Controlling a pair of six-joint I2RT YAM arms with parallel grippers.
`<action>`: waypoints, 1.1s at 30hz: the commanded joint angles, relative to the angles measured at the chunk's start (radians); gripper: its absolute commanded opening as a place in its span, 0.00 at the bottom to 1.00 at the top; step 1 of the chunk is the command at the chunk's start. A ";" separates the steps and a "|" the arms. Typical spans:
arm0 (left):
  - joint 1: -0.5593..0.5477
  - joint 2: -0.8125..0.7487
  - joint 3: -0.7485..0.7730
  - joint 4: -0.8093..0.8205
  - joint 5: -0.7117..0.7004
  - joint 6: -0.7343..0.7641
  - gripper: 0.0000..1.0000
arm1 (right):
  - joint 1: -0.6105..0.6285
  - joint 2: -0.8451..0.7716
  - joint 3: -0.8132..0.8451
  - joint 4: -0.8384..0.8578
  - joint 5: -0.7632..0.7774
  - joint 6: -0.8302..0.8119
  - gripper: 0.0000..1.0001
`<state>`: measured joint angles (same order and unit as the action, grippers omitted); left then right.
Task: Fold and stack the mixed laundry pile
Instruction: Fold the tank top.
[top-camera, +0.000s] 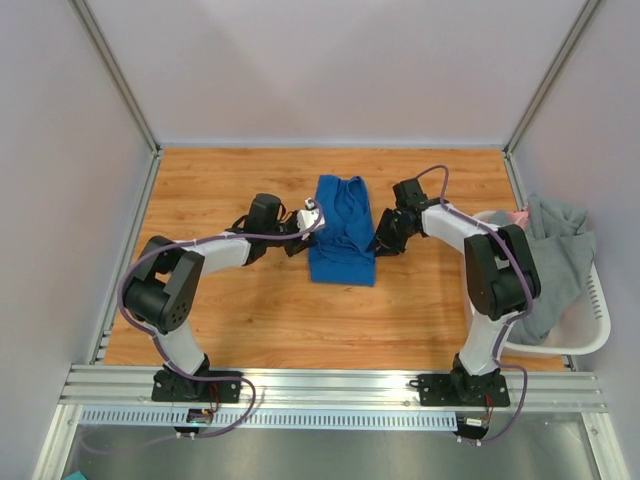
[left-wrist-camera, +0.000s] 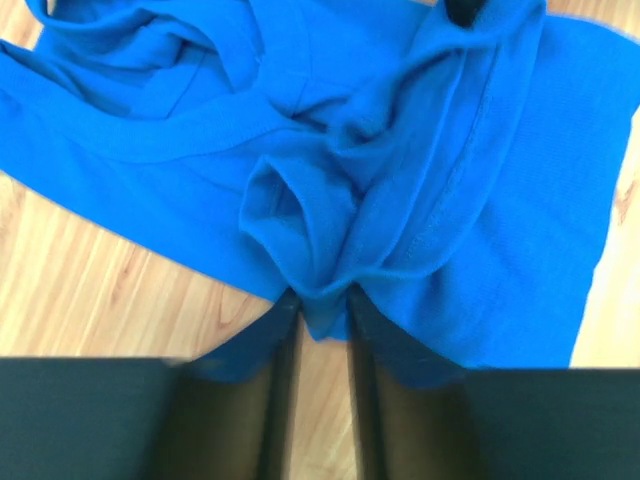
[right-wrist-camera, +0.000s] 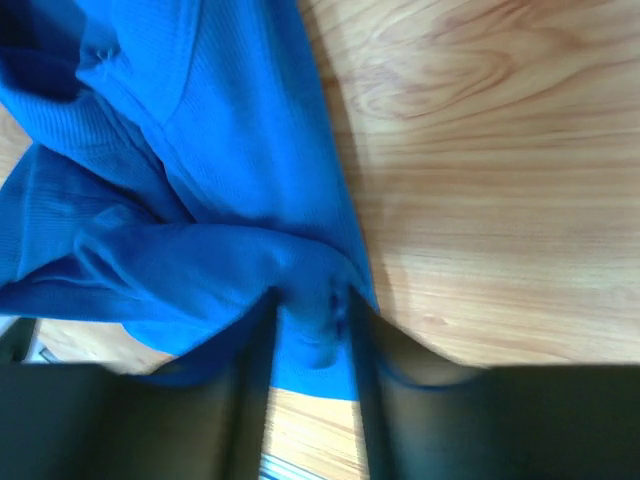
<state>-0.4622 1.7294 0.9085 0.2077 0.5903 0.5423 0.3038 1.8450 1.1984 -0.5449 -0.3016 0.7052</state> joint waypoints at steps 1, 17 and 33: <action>0.007 0.009 0.053 0.038 0.003 -0.034 0.42 | -0.020 -0.020 0.073 -0.032 0.062 -0.022 0.41; 0.040 -0.111 0.449 -0.715 -0.132 -0.111 0.54 | 0.146 -0.248 0.063 -0.190 0.116 -0.125 0.27; -0.220 -0.329 -0.063 -0.473 -0.145 0.562 0.63 | 0.144 -0.225 -0.068 -0.142 0.101 -0.089 0.38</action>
<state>-0.6682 1.4345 0.8734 -0.4305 0.5022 0.9035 0.4503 1.6836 1.1912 -0.6750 -0.2241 0.6048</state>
